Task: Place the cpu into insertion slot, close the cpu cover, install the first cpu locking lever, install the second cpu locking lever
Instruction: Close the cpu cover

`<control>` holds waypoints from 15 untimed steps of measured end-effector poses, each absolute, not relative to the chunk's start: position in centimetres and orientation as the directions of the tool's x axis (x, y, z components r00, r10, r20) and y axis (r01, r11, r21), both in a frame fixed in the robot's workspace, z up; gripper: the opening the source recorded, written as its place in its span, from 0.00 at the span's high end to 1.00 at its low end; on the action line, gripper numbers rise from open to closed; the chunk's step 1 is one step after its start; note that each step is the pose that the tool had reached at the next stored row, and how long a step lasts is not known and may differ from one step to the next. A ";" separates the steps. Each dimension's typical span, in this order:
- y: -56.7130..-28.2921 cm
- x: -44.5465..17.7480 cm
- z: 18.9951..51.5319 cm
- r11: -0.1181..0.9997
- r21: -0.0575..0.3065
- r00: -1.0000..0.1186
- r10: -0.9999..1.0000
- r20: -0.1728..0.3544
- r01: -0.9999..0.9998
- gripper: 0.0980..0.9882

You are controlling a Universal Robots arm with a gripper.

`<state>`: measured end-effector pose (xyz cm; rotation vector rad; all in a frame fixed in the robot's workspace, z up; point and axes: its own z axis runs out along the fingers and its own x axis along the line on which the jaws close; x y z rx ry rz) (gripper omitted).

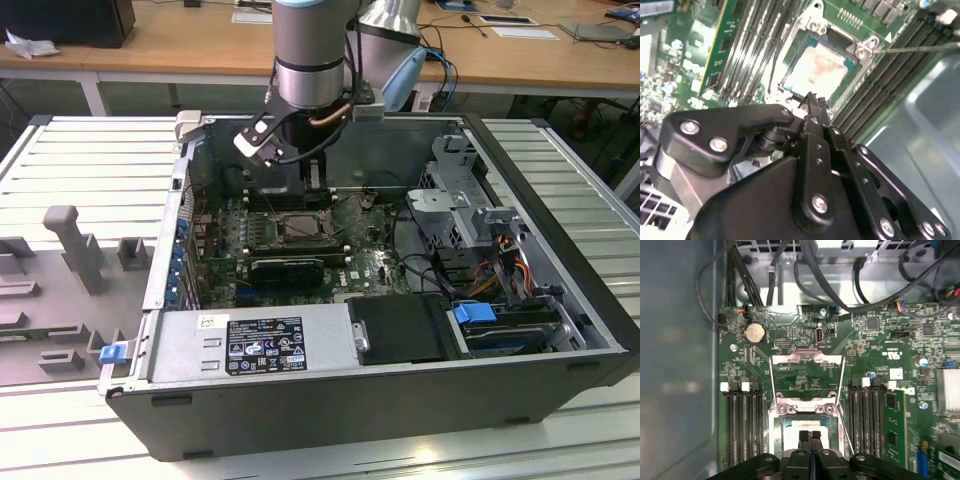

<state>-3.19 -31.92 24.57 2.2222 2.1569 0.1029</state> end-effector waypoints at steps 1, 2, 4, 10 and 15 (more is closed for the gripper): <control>-31.9 -3.1 24.9 -0.030 0.076 0.029 0.999 0.018 0.997 0.99; -31.9 -1.9 24.9 -0.030 0.066 0.029 0.999 0.018 0.997 0.99; -31.9 -1.0 25.1 -0.030 0.063 0.029 0.999 0.019 0.998 0.99; -32.0 2.7 26.0 -0.013 0.061 0.012 1.000 0.019 0.998 0.99; -32.0 4.3 25.8 0.006 0.061 -0.008 1.000 0.019 0.998 0.99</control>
